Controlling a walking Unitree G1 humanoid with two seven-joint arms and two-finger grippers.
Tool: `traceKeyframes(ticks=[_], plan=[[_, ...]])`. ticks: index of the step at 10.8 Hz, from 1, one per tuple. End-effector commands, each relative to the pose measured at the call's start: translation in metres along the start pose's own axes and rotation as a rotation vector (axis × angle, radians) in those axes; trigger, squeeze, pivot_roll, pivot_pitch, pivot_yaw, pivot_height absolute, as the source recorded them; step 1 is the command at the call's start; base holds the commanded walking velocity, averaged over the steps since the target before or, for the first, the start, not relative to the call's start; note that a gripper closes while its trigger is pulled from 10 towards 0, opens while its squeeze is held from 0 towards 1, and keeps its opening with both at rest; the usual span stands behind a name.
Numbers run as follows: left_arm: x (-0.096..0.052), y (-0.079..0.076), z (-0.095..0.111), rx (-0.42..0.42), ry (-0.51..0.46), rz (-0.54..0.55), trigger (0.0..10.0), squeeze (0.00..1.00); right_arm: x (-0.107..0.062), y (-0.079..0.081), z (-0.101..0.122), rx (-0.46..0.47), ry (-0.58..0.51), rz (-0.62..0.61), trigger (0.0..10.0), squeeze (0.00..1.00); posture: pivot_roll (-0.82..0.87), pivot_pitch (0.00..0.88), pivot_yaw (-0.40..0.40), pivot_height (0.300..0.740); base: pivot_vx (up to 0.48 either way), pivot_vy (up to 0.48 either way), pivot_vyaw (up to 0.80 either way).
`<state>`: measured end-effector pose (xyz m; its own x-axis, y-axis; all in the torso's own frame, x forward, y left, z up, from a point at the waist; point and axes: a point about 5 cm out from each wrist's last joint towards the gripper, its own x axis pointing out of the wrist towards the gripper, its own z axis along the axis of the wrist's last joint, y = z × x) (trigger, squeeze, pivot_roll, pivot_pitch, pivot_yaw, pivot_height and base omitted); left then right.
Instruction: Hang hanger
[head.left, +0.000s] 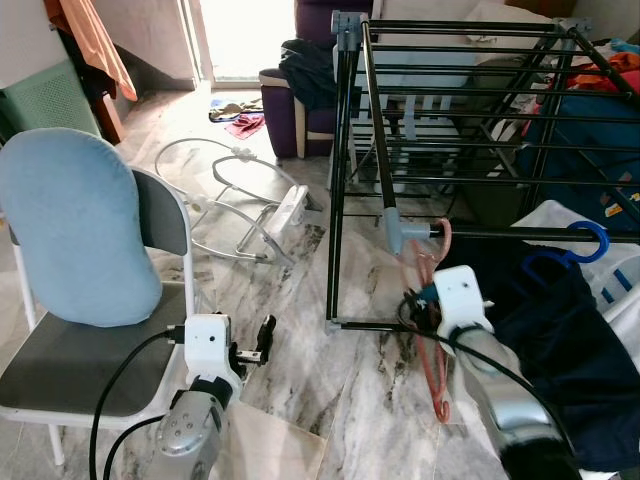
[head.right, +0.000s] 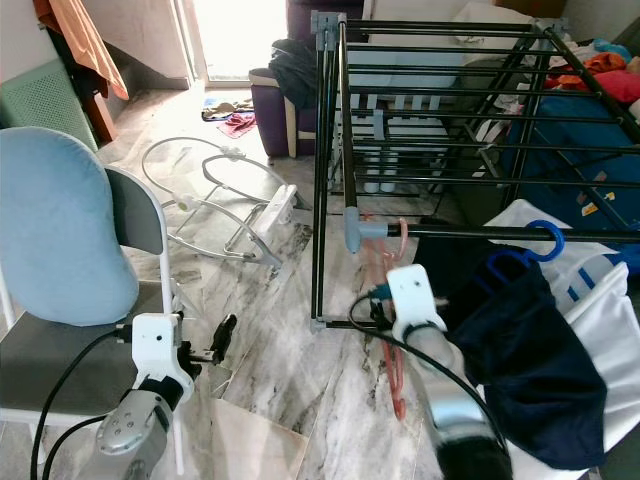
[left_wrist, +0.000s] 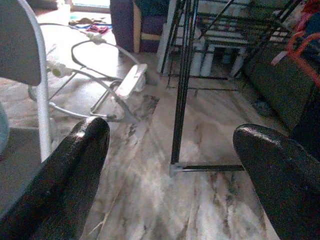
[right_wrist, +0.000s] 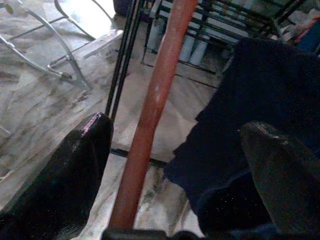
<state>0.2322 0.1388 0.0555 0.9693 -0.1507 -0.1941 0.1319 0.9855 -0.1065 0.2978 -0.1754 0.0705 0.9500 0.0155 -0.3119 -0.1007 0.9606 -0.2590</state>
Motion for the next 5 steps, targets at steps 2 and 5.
traceKeyframes(ticks=[2,5], plan=[[-0.0013,0.0035,0.0026,0.016,-0.014,0.04,10.0,0.0,-0.0044,-0.0115,0.008,-0.006,-0.049,-0.027,10.0,1.0,-0.06,0.0,-0.018,0.74,0.0,0.0,0.0],[-0.0019,0.0036,-0.0027,0.056,0.016,0.061,10.0,0.0,-0.0072,-0.0133,0.0104,0.018,-0.072,-0.037,10.0,1.0,-0.06,0.0,-0.006,0.74,0.0,0.0,0.0]])
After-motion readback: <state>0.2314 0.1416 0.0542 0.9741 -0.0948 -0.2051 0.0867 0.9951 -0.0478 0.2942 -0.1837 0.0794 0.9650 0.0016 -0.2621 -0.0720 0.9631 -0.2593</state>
